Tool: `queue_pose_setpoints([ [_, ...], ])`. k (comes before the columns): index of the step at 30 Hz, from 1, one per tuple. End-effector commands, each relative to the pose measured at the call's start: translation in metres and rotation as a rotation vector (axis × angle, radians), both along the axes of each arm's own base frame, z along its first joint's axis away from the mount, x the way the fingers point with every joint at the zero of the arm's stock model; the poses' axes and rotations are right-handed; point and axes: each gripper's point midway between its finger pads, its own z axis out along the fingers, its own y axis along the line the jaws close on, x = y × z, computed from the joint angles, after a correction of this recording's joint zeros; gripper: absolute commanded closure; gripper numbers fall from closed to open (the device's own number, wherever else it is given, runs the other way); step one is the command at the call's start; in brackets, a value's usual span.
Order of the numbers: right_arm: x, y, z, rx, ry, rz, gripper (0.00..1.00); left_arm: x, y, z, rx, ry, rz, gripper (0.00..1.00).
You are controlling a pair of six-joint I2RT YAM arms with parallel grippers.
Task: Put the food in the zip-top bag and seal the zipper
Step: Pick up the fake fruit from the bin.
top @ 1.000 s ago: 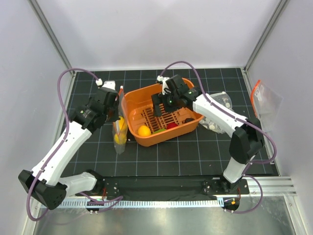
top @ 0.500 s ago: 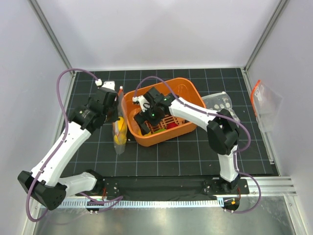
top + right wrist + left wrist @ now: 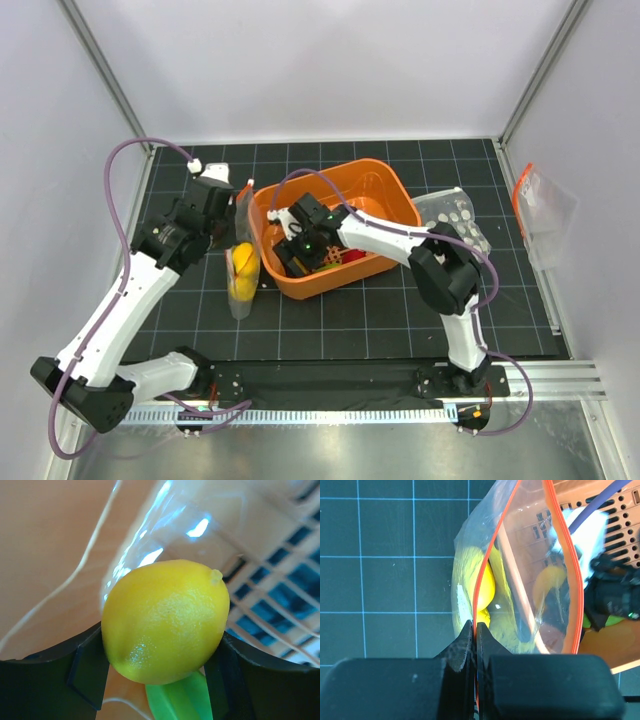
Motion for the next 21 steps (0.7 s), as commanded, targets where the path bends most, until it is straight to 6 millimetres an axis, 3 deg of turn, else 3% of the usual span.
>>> queue_pose_setpoints([
  [1,0.037,0.007,0.064,0.162,-0.126,-0.106,0.67,0.001,0.005,0.023,-0.005,-0.072,-0.001,1.00],
  [9,0.065,-0.006,0.162,0.334,-0.215,-0.199,0.70,0.003,0.002,0.010,0.015,-0.037,-0.017,1.00],
  [11,0.062,-0.007,0.175,0.342,-0.212,-0.193,0.70,0.002,0.002,0.005,0.029,-0.015,-0.026,1.00],
  [17,0.050,0.004,0.248,0.510,-0.227,-0.182,0.71,0.002,0.002,0.008,0.026,-0.030,-0.030,1.00],
  [21,0.037,0.016,0.280,0.588,-0.235,-0.154,0.72,0.002,0.003,0.007,0.026,-0.029,-0.026,1.00],
])
